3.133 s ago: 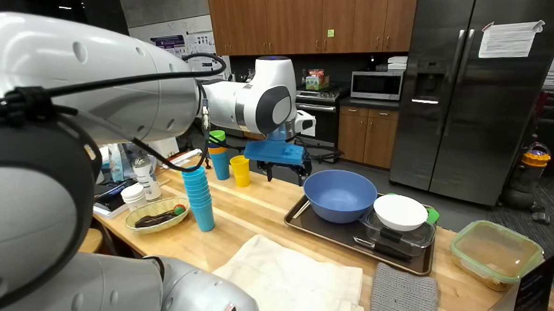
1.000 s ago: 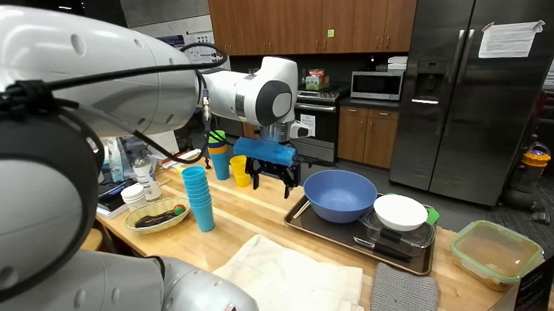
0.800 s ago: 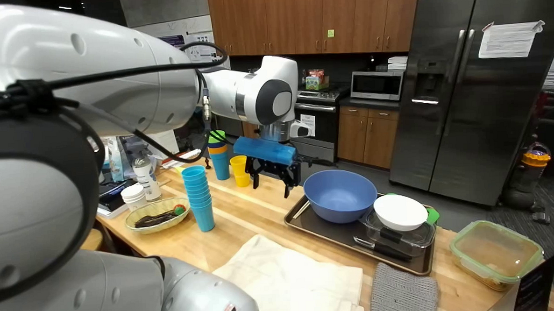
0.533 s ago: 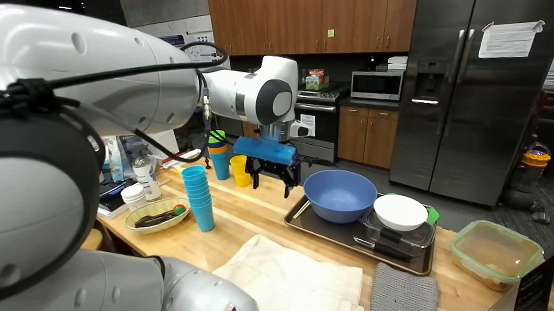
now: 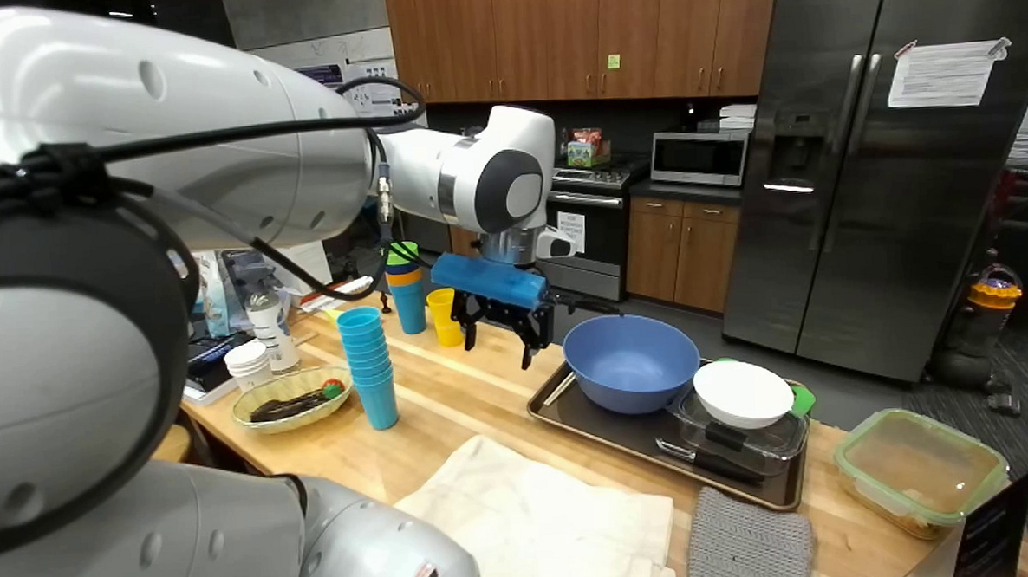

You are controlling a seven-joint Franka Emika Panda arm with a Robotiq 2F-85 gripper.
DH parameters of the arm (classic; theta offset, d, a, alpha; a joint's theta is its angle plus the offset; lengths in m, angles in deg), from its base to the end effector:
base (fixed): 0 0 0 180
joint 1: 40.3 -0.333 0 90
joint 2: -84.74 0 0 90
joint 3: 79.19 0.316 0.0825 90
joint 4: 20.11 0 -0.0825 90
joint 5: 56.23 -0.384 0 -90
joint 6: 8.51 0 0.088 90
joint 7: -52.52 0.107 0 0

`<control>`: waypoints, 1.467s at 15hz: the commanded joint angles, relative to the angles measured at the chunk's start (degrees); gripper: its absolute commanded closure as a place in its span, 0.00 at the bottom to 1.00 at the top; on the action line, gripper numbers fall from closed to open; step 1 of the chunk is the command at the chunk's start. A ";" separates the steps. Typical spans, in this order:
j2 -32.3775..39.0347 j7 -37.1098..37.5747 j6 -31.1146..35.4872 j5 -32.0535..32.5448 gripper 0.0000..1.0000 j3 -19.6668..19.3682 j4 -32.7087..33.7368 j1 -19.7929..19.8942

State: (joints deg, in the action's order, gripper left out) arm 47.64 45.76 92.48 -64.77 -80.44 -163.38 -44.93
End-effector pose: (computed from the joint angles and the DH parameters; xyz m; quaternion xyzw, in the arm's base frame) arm 0.3439 0.0328 0.4936 -0.9932 -0.0731 0.0431 0.0801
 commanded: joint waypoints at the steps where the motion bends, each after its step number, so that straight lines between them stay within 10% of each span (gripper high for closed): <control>1: 0.77 2.00 -4.01 -3.34 0.00 -0.15 1.35 0.29; 22: 0.17 6.19 0.69 -3.81 0.00 2.29 -0.09 2.00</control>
State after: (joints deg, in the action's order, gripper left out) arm 47.78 51.96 93.29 -68.60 -78.14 -163.57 -42.96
